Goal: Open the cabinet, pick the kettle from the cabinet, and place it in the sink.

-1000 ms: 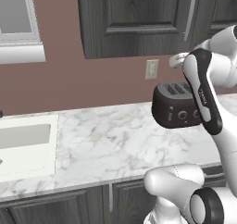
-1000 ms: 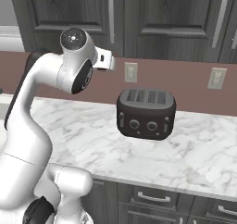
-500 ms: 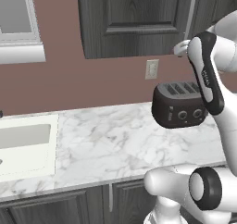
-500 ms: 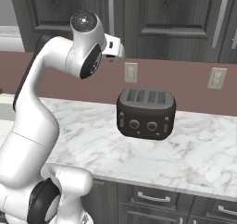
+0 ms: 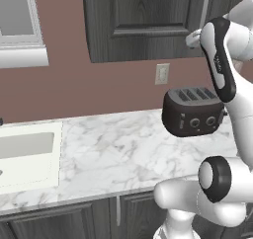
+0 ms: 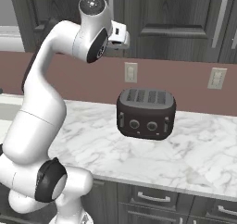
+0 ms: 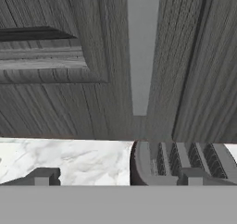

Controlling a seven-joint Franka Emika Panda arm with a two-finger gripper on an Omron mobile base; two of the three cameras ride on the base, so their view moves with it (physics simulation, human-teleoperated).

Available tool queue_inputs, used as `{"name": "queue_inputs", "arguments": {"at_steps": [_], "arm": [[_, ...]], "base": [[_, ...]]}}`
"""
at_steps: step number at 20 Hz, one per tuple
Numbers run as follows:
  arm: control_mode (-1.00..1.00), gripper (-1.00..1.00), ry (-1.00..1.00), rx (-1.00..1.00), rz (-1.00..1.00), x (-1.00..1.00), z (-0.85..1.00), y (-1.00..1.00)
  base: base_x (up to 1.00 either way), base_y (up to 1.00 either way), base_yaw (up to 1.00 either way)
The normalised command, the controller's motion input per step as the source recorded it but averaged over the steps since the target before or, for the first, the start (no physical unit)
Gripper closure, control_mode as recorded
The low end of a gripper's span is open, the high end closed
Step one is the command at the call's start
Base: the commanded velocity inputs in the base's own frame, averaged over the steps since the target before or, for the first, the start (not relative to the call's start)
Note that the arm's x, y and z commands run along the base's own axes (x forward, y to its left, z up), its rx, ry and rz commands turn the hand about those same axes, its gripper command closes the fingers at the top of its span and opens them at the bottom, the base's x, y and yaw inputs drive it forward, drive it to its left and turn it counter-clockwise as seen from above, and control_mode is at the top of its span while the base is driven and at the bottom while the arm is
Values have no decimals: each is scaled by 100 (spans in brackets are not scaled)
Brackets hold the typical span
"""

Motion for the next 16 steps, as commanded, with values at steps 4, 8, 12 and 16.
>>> {"name": "queue_inputs", "arguments": {"at_steps": [4,8,12,16], "arm": [[-100,-100,0,0,0,30,27,-4],[-100,-100,0,0,0,33,21,-4],[-100,-100,0,0,3,35,11,-11],[-100,-100,0,0,3,34,5,-12]], "base": [[0,0,0],[0,0,0],[0,0,0],[0,0,0]]}}
